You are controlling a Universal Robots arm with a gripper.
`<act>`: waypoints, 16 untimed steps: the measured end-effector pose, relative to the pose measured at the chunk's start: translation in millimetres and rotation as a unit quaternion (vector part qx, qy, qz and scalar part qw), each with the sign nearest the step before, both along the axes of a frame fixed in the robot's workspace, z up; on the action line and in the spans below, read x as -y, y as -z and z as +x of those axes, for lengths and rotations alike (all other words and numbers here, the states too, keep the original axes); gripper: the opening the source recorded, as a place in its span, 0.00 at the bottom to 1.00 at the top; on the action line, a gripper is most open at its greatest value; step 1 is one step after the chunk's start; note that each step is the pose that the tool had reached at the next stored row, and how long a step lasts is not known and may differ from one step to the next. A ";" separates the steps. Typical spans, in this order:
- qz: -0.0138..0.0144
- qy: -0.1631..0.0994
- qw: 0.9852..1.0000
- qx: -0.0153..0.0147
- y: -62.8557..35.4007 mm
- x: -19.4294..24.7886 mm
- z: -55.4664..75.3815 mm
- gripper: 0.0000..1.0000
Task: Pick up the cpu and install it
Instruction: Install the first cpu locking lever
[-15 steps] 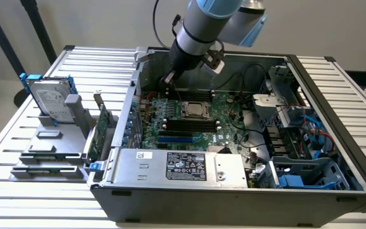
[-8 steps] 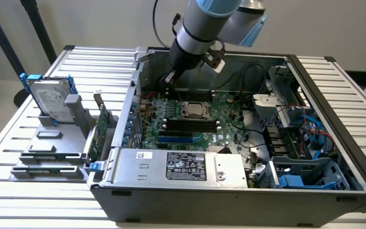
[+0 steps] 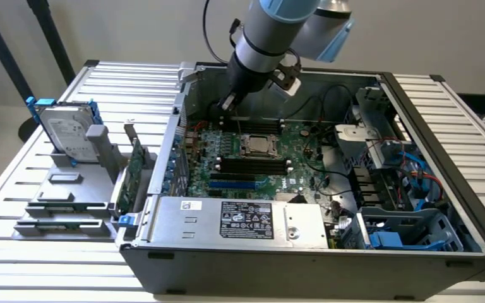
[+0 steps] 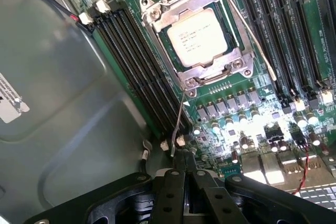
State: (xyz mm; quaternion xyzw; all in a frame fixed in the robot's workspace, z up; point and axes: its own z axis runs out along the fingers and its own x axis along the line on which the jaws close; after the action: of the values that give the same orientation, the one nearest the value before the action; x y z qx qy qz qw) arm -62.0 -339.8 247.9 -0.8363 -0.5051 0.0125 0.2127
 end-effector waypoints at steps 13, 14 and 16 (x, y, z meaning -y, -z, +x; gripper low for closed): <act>0.005 0.000 1.000 0.020 0.0 2.2 19.0 0.11; 0.006 0.000 1.000 0.022 0.0 2.8 19.2 0.11; 0.007 0.000 1.000 0.026 0.8 3.7 19.3 0.11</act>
State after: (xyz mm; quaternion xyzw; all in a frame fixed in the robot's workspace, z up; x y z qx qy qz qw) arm -42.7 -343.6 247.1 -0.8352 -0.5102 -0.0127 0.2052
